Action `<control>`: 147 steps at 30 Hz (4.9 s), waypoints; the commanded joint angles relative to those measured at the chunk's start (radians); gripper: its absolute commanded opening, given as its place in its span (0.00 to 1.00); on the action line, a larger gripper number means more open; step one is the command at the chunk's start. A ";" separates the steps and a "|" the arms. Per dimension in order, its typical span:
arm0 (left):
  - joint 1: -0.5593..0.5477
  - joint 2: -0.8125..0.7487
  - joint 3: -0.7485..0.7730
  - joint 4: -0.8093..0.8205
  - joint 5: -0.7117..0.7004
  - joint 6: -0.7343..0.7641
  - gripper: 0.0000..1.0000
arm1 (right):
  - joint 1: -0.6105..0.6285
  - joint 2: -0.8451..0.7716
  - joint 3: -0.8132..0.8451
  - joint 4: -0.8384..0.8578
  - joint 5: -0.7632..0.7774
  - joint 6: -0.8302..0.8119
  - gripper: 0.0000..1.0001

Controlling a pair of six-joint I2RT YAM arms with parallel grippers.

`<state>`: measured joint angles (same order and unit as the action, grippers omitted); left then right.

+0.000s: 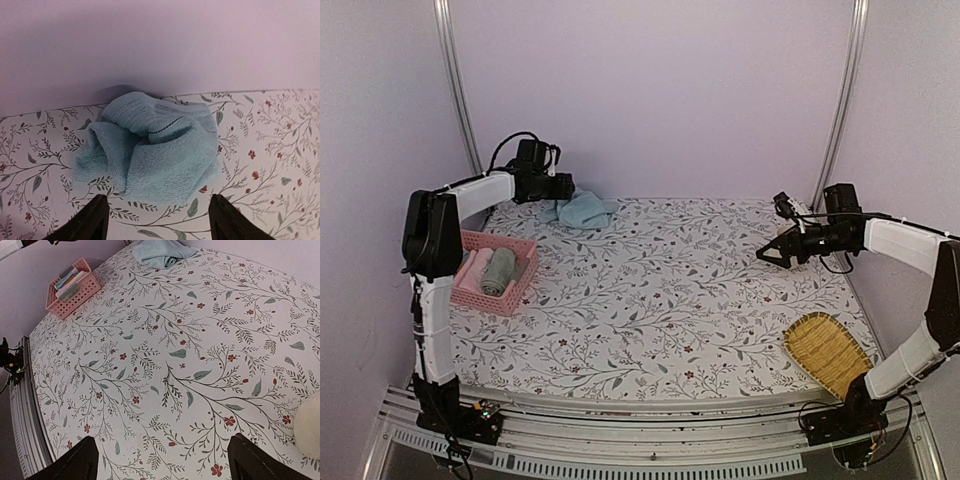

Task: Roll the towels
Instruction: Pick up the towel from the corner of the board, then put down the towel at the center of the board, then pick up the towel from the center of the board.

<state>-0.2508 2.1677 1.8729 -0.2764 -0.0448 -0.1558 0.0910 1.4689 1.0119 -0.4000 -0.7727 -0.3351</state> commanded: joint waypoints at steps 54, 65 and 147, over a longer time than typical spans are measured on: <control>-0.407 -0.508 -0.708 0.281 0.393 -0.254 0.10 | -0.006 0.052 0.231 -0.251 -0.159 -0.188 0.58; -0.436 -0.630 -0.892 0.152 0.200 -0.301 0.43 | 0.243 0.058 0.177 -0.379 0.063 -0.429 0.52; -0.563 -0.760 -1.094 0.198 0.157 -0.434 0.43 | 0.804 0.442 0.400 -0.310 0.421 -0.440 0.27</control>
<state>-0.7971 1.4139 0.7876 -0.0910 0.1188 -0.5816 0.9115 1.8870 1.4174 -0.7410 -0.3870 -0.8196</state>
